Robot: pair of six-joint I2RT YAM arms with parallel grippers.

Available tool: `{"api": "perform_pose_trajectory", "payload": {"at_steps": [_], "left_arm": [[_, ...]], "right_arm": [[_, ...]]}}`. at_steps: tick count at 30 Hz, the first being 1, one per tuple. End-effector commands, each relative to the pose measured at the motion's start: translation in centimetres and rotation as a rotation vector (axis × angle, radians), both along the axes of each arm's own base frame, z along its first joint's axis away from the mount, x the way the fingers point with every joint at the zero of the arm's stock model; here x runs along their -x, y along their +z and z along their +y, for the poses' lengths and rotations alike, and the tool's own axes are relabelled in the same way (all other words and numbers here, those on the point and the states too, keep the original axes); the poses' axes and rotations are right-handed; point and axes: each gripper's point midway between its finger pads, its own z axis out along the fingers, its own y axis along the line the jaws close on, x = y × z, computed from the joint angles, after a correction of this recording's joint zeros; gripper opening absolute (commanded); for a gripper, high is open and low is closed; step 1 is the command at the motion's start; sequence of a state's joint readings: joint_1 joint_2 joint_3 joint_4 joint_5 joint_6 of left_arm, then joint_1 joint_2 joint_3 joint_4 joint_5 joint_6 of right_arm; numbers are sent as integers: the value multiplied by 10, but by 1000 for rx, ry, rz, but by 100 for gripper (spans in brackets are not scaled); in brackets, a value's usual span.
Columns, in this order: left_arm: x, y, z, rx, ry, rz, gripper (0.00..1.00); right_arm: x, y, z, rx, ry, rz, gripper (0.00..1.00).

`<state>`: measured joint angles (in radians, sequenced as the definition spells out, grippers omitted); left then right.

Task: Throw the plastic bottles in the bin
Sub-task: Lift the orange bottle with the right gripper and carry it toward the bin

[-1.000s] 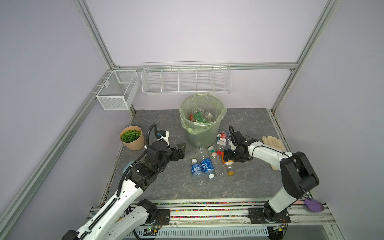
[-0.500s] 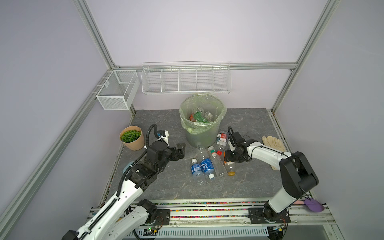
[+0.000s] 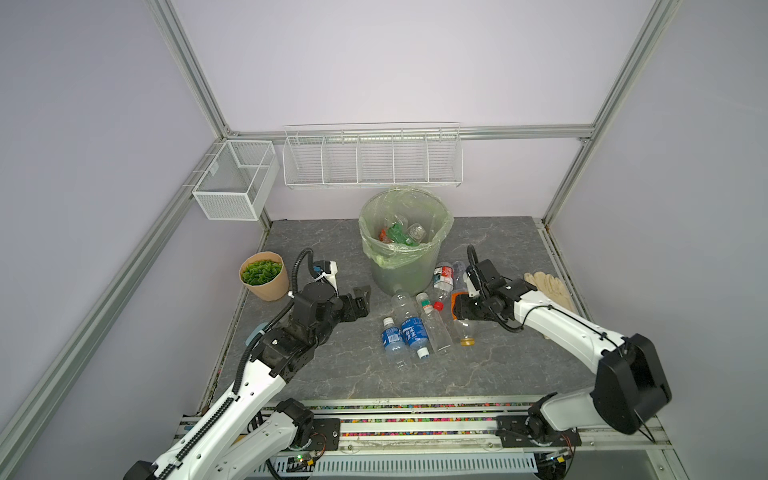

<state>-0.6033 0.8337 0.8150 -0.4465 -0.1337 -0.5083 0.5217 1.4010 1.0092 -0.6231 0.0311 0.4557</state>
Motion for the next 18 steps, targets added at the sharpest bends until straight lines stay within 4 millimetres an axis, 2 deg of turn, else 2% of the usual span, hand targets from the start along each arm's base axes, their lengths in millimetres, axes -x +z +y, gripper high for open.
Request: {"api": "perform_pose_trajectory", "payload": {"at_steps": [1,7,12,18], "left_arm": [[1,-2,2,1,12,1,96],[0,-2,0,9,9,2,96],[0,-3,-2,17,5,7,96],[-1,-15,-8,32,-11,39,96]], "right_arm": [[3,33,-2,-3,24,-87,42],[10,84,-8,-47,43,-224,41],[18,130,-6,-132,93,-369,37],[28,186,-1,-236,163,-558,33]]}}
